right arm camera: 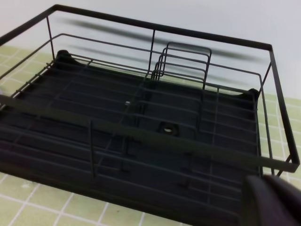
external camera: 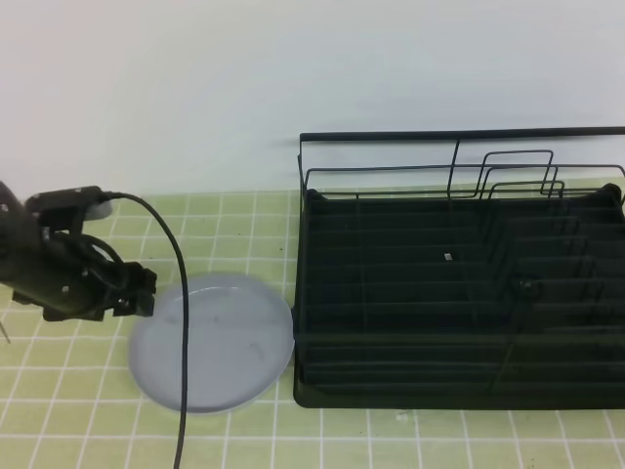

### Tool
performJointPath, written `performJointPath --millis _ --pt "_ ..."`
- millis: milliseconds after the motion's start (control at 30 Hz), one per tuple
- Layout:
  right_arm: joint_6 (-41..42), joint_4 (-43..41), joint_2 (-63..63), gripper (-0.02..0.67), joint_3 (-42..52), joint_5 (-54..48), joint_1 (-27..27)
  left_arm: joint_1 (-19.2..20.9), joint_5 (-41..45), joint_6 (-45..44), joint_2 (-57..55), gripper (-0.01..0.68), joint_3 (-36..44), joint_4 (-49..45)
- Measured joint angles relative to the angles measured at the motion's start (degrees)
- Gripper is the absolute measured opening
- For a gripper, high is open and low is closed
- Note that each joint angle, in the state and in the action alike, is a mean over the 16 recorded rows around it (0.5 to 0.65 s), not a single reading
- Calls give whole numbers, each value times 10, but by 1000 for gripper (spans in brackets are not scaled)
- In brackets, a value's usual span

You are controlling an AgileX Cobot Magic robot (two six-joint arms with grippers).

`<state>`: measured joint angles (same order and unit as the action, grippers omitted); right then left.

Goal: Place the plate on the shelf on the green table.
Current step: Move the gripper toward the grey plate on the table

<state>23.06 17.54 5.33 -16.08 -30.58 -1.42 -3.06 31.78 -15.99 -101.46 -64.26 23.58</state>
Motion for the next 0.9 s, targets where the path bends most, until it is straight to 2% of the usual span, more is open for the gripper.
performJointPath --millis 467,900 --pt "1 0 0 -3 0 3 0 0 46 -32 -65 477 -41 1" --pt "1 0 0 -3 0 5 0 0 60 -27 -70 404 -42 -6"
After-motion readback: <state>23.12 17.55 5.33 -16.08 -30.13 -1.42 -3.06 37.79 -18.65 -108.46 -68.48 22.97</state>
